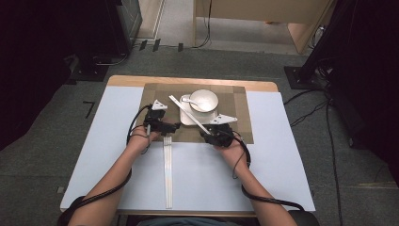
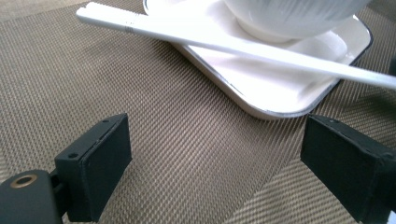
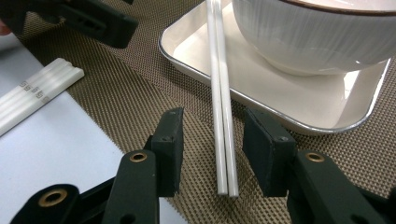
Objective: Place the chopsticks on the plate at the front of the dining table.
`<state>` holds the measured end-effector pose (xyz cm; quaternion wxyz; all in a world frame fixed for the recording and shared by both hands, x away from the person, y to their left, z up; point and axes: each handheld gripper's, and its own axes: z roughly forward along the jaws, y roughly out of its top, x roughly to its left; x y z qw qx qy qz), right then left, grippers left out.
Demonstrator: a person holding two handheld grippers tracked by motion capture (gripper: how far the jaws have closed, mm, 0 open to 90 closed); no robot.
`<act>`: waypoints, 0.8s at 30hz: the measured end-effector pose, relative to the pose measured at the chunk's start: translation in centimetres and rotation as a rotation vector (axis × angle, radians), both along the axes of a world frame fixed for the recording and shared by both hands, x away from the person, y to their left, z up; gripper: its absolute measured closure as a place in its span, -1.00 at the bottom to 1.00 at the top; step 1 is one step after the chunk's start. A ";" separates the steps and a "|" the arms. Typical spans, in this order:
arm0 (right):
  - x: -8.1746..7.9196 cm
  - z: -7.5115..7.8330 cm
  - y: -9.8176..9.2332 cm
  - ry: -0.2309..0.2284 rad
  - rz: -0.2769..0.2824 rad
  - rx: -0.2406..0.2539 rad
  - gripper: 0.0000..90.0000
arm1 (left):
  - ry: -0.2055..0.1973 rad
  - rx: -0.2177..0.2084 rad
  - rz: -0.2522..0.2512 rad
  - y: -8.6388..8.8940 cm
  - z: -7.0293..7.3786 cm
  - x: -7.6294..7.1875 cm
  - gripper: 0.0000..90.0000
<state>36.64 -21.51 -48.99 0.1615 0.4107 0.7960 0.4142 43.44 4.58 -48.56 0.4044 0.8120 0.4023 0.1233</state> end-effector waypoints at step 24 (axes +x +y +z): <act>-0.8 -0.3 1.4 -0.014 0.034 -0.021 0.21 | 0.025 -0.010 0.045 -1.6 -0.8 3.2 -0.81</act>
